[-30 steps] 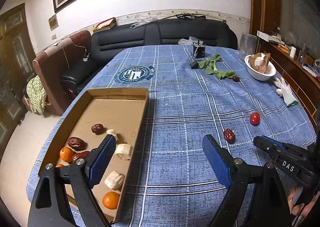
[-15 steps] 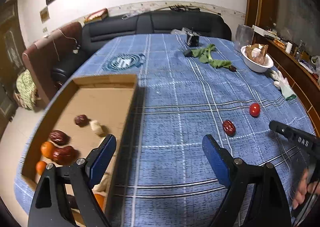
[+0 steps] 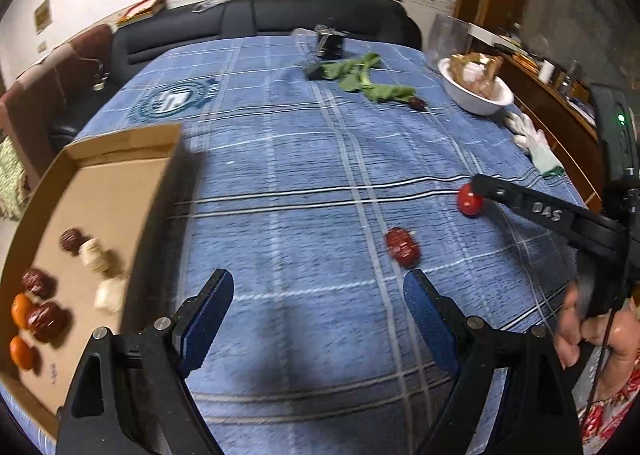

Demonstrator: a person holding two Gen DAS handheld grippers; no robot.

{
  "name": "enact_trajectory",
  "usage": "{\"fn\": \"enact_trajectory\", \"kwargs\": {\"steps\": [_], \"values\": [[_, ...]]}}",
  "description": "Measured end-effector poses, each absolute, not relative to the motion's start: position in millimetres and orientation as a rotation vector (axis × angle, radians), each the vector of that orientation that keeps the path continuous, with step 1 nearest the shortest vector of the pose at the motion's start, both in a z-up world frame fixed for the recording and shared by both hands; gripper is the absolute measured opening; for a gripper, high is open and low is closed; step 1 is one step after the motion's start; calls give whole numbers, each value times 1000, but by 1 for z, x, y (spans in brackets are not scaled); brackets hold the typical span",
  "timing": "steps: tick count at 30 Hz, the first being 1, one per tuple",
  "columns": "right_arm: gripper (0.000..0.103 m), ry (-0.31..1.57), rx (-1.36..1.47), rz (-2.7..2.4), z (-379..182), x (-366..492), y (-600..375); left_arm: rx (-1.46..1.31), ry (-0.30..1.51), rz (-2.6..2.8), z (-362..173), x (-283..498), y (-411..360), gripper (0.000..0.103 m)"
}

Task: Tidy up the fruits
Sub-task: 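Grasp the red date with the left tool while the right tool grasps the red tomato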

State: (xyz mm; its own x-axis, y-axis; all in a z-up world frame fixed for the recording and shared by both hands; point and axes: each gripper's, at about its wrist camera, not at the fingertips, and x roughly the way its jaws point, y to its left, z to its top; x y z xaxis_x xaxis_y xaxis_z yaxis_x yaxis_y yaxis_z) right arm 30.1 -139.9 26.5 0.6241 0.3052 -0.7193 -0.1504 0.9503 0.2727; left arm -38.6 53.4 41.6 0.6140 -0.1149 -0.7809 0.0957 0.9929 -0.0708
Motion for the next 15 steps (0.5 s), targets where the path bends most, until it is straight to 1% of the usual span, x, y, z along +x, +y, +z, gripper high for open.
{"fn": "enact_trajectory", "kwargs": {"steps": [5,6,7,9,13,15], "values": [[26,841,166,269,23,33,-135,-21,935,-174,29,-19,35,85],[27,838,166,273,22,33,-135,-30,946,-191,27,-16,32,81],[28,838,169,276,21,33,-135,-35,954,-205,26,-13,29,78],[34,849,177,288,17,35,-135,-30,971,-223,22,-8,23,70],[34,880,141,276,8,36,-129,-20,991,-241,15,-2,15,64],[34,866,122,273,9,34,-126,-19,993,-239,13,1,13,60]]}}
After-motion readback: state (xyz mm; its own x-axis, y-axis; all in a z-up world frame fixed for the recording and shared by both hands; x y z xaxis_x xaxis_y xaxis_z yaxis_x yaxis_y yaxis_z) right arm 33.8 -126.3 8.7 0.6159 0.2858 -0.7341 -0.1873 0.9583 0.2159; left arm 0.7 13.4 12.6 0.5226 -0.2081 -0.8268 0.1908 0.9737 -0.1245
